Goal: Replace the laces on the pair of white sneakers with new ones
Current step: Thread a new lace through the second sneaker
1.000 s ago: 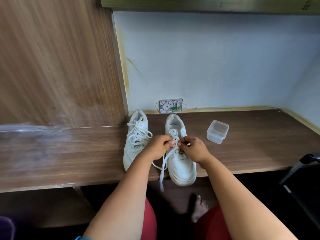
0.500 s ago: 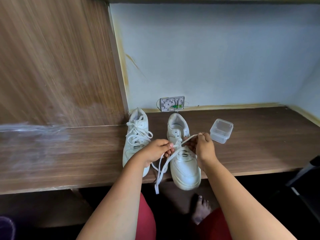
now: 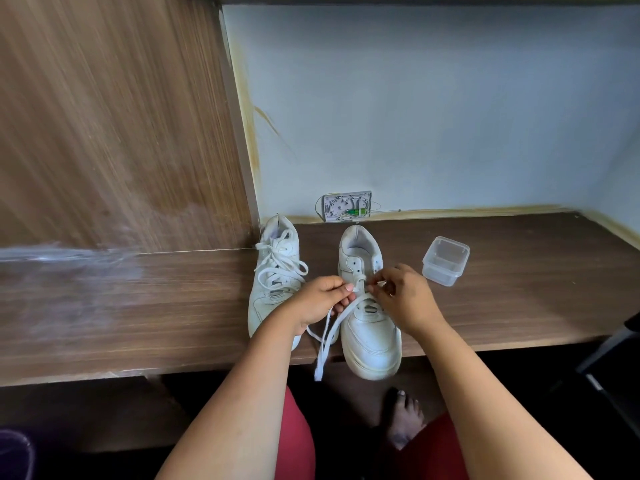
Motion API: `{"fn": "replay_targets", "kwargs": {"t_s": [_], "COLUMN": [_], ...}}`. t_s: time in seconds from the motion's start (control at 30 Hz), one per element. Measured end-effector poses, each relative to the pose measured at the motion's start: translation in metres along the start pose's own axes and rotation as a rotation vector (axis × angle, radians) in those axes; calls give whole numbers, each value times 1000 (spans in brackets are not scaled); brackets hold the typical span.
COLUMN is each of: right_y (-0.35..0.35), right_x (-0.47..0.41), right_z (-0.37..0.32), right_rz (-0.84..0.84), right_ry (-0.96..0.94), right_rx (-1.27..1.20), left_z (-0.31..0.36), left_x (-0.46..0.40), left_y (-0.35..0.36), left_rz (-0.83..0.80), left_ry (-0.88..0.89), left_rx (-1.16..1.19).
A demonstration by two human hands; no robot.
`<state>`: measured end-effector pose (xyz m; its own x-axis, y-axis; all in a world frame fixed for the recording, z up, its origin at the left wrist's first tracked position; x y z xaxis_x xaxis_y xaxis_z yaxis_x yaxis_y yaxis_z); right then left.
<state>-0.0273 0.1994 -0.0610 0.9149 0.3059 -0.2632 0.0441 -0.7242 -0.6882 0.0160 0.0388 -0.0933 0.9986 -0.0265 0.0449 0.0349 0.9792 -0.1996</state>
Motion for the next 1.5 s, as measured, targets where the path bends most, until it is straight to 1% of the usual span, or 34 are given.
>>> {"fn": "replay_targets", "kwargs": {"t_s": [0.1, 0.2, 0.23, 0.27, 0.3, 0.37, 0.4, 0.47, 0.53, 0.6, 0.63, 0.67, 0.7, 0.73, 0.77, 0.83, 0.87, 0.9, 0.93, 0.97, 1.1, 1.13, 1.17, 1.2, 1.23, 1.27, 1.33, 1.37, 1.4, 1.47, 1.5], "right_y": [6, 13, 15, 18, 18, 15, 10, -1, -9, -11, -12, -11, -9, -8, -8, -7, -5, -2, 0, 1, 8, 11, 12, 11, 6, 1, -5, -7, -6, -3, -2], "right_x": [1, 1, 1, -1, -2, -3, -4, -4, 0, 0, 0, -1, -3, -5, -5, -4, -3, -1, -1, -1, -4, -4, -3, -3, -2, -3, -4, -4, -3, 0, 0], "right_z": [-4, -5, -3, 3, 9, 15, 19, 27, 30, 24, 19, 16, 15, 13, 12, 7, 4, 3, 2, 0, -1, 0, 1, 2, 4, 6, 13, 16, 16, 16, 15], "right_rz": [-3, 7, -3, -36, -92, -196, -194, -132, -71, -14, 13, 28, 33, 26, 9, -42, -57, -58, -61, -67, -92, -108, -123, -112, -92, -70, -78, -106, -135, -135, -118], "right_ry": [-34, -107, -86, -18, 101, 384, 506, 741, 888, 884, 836, 785, 722, 638, 527, 249, 119, 8, -58, -82, -119, -101, -40, 43, 165, 288, 566, 665, 734, 775, 756], "right_rx": [68, 180, 216, 210, 94, -420, -707, -1171, -1479, -1699, -1712, -1644, -1509, -1318, -1061, -465, -234, -76, 5, 44, 198, 210, 191, 100, -80, -311, -957, -1183, -1293, -1274, -1227], "left_z": [0, 2, 3, 4, 4, 3, 2, 3, 4, 5, 6, 7, 8, 9, 9, 8, 8, 7, 6, 6, 8, 8, 7, 6, 6, 6, 5, 5, 5, 6, 6], "left_x": [-1, -1, -1, 0, 1, 2, 3, 4, 6, 7, 7, 8, 8, 8, 8, 8, 8, 8, 8, 8, 8, 9, 9, 9, 9, 9, 9, 10, 10, 10, 9], "left_y": [0, 0, 0, 0, 1, 2, 2, 1, 0, 0, 0, 1, 2, 2, 3, 4, 4, 4, 4, 4, 4, 4, 4, 4, 3, 3, 3, 2, 2, 2, 2], "left_rz": [5, 4, 0, -6, -16, -39, -47, -53, -57, -69, -76, -80, -80, -77, -71, -56, -52, -49, -48, -48, -48, -47, -48, -53, -58, -62, -69, -71, -73, -73, -72], "left_ry": [0, 5, 7, 9, 10, 4, -5, -30, -49, -64, -68, -70, -71, -73, -75, -78, -80, -83, -85, -86, -81, -80, -80, -81, -84, -87, -88, -87, -86, -87, -88], "left_rx": [-16, -37, -41, -42, -43, -46, -44, -28, -8, 14, 25, 38, 56, 75, 92, 111, 112, 110, 109, 108, 103, 99, 89, 73, 56, 47, 47, 46, 45, 46, 47]}}
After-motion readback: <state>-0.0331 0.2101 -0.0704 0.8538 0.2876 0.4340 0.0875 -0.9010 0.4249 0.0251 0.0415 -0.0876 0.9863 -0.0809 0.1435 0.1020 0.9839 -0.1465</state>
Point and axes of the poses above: each hand's wrist, its own x-axis away from the middle knuckle, its own y-axis out of the palm, z = x × y, the point moved 4 cm from there along -x, towards the middle knuckle, and after that the axes turned 7 degrees about y, right-handed, at the moved point
